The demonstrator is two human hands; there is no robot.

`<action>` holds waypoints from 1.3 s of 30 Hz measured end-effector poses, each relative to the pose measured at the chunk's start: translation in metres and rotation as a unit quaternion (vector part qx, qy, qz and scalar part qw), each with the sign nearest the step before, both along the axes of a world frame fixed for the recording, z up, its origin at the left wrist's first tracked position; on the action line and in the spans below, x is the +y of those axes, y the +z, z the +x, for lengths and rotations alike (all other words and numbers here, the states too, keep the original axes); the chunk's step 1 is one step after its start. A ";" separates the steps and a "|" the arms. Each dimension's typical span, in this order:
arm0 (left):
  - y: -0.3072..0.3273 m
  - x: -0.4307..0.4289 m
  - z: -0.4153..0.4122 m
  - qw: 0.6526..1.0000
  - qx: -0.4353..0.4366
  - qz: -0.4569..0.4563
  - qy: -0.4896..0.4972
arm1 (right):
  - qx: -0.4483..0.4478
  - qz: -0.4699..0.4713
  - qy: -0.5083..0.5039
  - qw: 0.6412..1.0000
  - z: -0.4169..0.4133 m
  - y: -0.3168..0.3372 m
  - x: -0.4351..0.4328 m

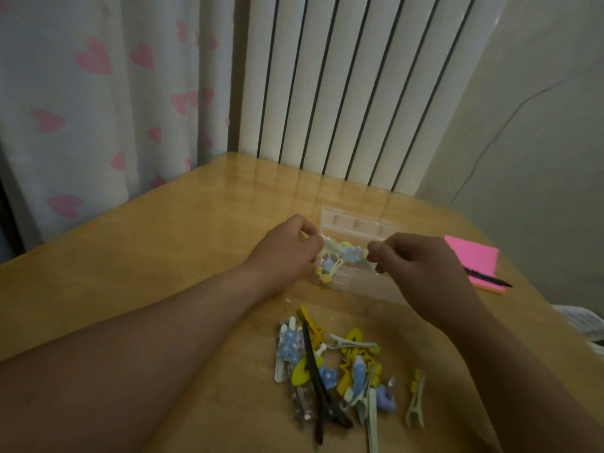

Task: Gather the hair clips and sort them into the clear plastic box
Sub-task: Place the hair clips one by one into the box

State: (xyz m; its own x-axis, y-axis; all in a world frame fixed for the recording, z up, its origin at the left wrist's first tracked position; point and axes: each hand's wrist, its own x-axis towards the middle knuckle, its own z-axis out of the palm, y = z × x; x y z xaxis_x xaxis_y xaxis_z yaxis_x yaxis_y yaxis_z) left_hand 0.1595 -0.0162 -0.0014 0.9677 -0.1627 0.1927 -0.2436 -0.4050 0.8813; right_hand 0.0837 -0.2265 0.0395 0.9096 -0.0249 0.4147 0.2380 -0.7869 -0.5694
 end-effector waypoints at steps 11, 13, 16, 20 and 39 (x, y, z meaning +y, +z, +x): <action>-0.003 0.001 0.001 0.999 -0.022 0.030 0.008 | 0.130 -0.138 0.171 0.967 -0.023 0.020 0.004; -0.003 0.001 0.001 0.999 -0.021 0.032 0.007 | 0.184 -0.180 0.198 0.946 -0.027 0.023 0.006; -0.002 0.001 0.001 0.999 -0.021 0.031 0.003 | 0.233 -0.236 0.203 0.921 -0.030 0.022 0.010; -0.004 0.001 0.003 0.999 -0.026 0.034 0.005 | 0.234 -0.256 0.203 0.916 -0.031 0.020 0.014; -0.008 0.001 0.006 0.999 -0.029 0.026 0.008 | 0.237 -0.269 0.198 0.912 -0.028 0.015 0.015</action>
